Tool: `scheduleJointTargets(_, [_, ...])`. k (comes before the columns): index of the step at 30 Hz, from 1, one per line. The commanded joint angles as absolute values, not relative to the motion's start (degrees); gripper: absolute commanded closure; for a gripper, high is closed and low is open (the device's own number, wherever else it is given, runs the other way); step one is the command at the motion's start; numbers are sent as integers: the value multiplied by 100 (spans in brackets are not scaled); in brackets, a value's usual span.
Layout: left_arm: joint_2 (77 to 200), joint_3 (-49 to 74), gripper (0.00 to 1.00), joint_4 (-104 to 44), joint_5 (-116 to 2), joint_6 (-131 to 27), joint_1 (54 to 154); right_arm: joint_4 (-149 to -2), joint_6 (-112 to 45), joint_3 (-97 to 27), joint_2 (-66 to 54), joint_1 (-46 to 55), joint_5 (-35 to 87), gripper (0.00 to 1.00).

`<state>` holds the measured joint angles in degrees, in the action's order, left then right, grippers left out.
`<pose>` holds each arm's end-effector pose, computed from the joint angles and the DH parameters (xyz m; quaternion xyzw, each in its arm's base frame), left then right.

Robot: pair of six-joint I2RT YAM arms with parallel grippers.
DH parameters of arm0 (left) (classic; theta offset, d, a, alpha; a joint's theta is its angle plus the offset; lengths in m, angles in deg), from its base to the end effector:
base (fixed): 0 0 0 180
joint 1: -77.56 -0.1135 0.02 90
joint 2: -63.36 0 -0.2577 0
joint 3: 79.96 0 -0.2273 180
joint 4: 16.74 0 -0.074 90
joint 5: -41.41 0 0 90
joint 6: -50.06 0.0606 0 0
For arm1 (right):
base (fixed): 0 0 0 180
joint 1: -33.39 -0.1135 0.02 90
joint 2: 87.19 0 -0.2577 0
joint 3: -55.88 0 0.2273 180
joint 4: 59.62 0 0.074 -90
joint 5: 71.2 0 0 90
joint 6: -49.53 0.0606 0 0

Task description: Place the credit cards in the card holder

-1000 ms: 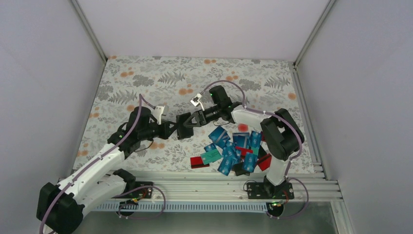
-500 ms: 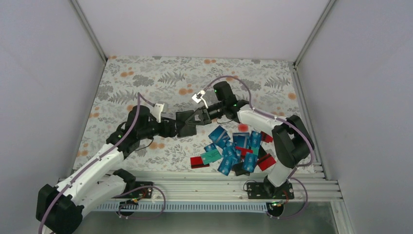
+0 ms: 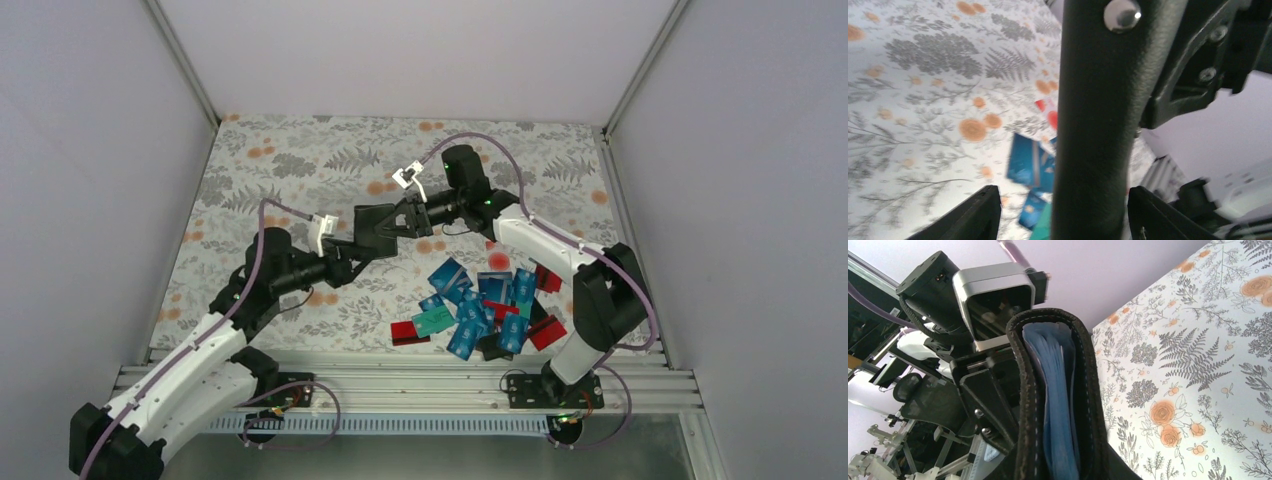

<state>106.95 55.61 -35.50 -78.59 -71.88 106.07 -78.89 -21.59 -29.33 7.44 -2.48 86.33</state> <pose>0.1446 -0.1130 0.2556 0.1288 0.7853 -0.4669 0.3857 0.2510 0.2506 0.2865 -0.3859 0.6654 0.6195 0.1566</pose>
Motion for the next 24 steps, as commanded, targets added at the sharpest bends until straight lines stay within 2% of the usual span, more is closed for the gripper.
scheduleJointTargets(1, [10461, 5577, 63, -3230, -8064, -7212, 10620, -7959, -2121, -3191, 643, -287, 8726, 79])
scheduleJointTargets(3, [10427, 5558, 76, -3235, -8001, -7187, 10623, -8032, -2160, -3214, 665, -289, 8687, 75])
scheduleJointTargets(4, [10443, 5541, 83, -3243, -7963, -7172, 10621, -8178, -2260, -3254, 671, -283, 8528, 66])
scheduleJointTargets(6, [10481, 5511, 90, -3298, -7805, -7137, 10621, -8898, -2582, -3416, 625, -284, 7580, 38])
scheduleJointTargets(7, [10517, 5465, 92, -3379, -7680, -7105, 10621, -9166, -2704, -3458, 545, -280, 6830, 29])
scheduleJointTargets(9, [10627, 5352, 97, -3652, -7260, -7049, 10621, -9596, -2784, -3459, 366, -249, 5414, 19])
scheduleJointTargets(11, [10780, 5245, 98, -3837, -6827, -6973, 10629, -9770, -2777, -3353, 160, -230, 4796, 16])
scheduleJointTargets(13, [10884, 5239, 98, -3796, -6622, -6947, 10630, -9790, -2685, -3245, 51, -236, 4822, 16])
scheduleJointTargets(24, [11366, 5109, 98, -3597, -6237, -6824, 10725, -9459, -1739, -3116, 255, -665, 4722, 27])
